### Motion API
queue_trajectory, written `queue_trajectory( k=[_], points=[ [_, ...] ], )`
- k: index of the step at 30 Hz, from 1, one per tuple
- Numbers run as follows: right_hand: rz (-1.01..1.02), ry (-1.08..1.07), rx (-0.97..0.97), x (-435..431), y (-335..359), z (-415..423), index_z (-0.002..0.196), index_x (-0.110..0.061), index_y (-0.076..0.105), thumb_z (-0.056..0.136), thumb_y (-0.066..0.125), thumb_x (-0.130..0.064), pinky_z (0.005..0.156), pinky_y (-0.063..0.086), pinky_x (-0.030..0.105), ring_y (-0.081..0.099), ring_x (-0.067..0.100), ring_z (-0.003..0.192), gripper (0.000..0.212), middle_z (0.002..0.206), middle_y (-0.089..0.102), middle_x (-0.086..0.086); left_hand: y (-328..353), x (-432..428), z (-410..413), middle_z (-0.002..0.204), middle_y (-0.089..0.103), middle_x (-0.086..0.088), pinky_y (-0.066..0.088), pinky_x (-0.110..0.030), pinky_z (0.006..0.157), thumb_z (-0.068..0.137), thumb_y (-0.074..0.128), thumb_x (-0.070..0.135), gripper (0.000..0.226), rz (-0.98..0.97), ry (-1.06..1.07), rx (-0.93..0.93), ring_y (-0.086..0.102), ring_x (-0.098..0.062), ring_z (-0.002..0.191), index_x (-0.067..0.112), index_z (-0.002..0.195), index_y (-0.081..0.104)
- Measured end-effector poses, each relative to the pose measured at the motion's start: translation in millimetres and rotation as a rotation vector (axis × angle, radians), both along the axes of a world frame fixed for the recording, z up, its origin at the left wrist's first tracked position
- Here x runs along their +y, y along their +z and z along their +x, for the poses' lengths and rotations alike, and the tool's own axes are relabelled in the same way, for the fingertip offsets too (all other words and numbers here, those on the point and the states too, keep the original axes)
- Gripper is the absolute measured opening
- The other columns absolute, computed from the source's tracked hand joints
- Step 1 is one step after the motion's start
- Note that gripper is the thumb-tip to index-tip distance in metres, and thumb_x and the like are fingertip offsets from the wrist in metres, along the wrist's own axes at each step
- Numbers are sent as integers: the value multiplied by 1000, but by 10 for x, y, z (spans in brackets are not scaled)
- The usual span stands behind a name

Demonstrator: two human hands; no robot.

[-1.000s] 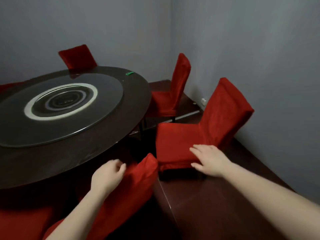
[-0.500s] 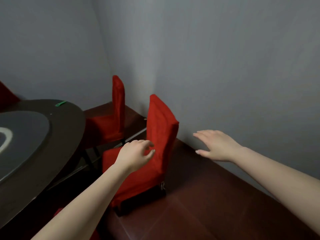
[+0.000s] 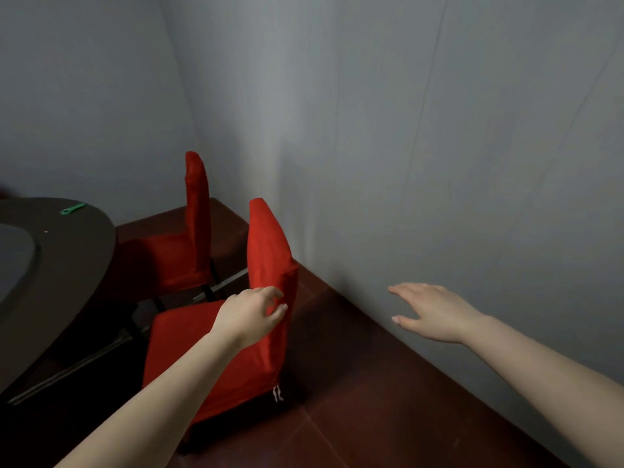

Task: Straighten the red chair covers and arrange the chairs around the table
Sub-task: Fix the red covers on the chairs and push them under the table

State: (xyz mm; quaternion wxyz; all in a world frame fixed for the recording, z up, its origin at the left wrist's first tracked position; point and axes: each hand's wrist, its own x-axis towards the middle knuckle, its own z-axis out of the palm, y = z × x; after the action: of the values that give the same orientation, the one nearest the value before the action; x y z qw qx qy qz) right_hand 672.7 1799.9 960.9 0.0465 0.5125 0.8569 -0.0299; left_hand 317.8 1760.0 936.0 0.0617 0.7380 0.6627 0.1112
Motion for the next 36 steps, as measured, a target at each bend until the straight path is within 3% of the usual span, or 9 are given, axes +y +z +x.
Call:
queue_trajectory(
  k=[5, 13, 23, 29, 36],
  points=[
    [19, -1, 63, 628, 50, 12, 150, -26, 33, 93, 49, -59, 113, 31, 31, 38, 16, 139, 69, 154, 38, -4, 37, 595, 77, 116, 67, 15, 49, -31, 82, 96, 44, 53, 37, 28, 0, 43, 61, -10, 112, 34, 124, 59],
    [-5, 85, 106, 1815, -9, -303, 150, -25, 34, 92, 49, -60, 114, 31, 33, 37, 17, 140, 68, 154, 39, -3, -143, 1694, 37, 123, 65, 13, 47, -36, 92, 96, 45, 55, 42, -3, 0, 97, 58, -16, 118, 32, 129, 57],
    [2, 194, 70, 3601, 86, -953, 150, -24, 33, 94, 48, -59, 112, 32, 35, 39, 20, 138, 68, 153, 39, -1, -250, 3057, -373, 125, 63, 15, 45, -35, 95, 95, 44, 59, 46, -27, 99, 109, 55, -13, 120, 34, 132, 54],
    [-74, 340, 39, 4158, -92, -1456, 150, -25, 32, 94, 45, -61, 112, 31, 35, 39, 19, 138, 68, 153, 40, -3, -403, 3256, -600, 135, 58, 10, 41, -36, 98, 95, 39, 60, 53, -131, 138, 219, 52, -16, 127, 32, 139, 47],
    [-106, 663, 56, 4739, -268, -2335, 149, -24, 36, 93, 40, -65, 112, 34, 38, 40, 21, 137, 70, 152, 41, -2, -548, 3192, -796, 133, 60, 7, 47, -38, 97, 96, 41, 61, 53, -286, 373, 23, 56, -17, 121, 30, 139, 48]
  ],
)
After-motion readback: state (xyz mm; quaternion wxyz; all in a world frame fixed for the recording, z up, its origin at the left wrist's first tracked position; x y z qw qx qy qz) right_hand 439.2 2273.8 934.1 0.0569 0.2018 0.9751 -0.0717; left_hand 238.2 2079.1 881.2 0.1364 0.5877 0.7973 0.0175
